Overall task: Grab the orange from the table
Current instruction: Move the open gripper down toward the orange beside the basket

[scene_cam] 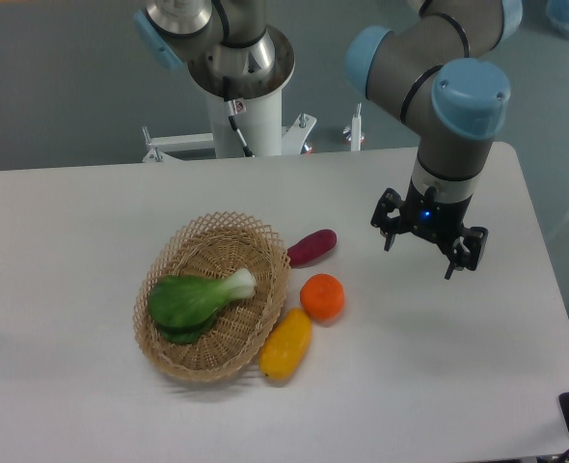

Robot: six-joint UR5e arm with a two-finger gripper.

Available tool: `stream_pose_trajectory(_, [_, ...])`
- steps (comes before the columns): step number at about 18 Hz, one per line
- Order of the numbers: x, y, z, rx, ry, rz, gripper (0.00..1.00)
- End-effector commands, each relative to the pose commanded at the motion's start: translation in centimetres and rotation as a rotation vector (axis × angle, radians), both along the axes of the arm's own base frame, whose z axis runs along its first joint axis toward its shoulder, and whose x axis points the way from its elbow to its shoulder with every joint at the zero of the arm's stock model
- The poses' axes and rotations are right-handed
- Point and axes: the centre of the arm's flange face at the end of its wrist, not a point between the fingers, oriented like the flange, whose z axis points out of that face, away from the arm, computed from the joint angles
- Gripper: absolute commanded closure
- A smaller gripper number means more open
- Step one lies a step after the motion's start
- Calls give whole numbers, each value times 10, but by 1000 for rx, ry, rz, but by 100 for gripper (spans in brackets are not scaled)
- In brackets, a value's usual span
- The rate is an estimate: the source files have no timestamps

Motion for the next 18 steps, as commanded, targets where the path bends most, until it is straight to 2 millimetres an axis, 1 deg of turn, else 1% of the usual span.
stream_pose_trajectory(3, [-3,3,-3,5,18,1,0])
stream_pose_trajectory(6, [0,4,-5,1,15,-4,0])
stream_pose_trajectory(7, [-1,5,-9,-3,11,-11,0])
stream_pose_trajectory(8, [-1,5,-11,-7,10,-34,0])
stream_pose_trajectory(10, [8,4,-25,-62,22,-145,0])
stream_pose_trajectory(13, [14,4,-37,-87,20,-232,0])
stream_pose_trajectory(14, [26,11,-45,-101,16,-274,0])
stream_pose_trajectory(16, [45,27,-53,-138,40,-318,0])
stream_pose_trajectory(17, [58,32,-61,-167,39,-344,0])
stream_pose_trajectory(18, [66,37,-66,-175,40,-367,0])
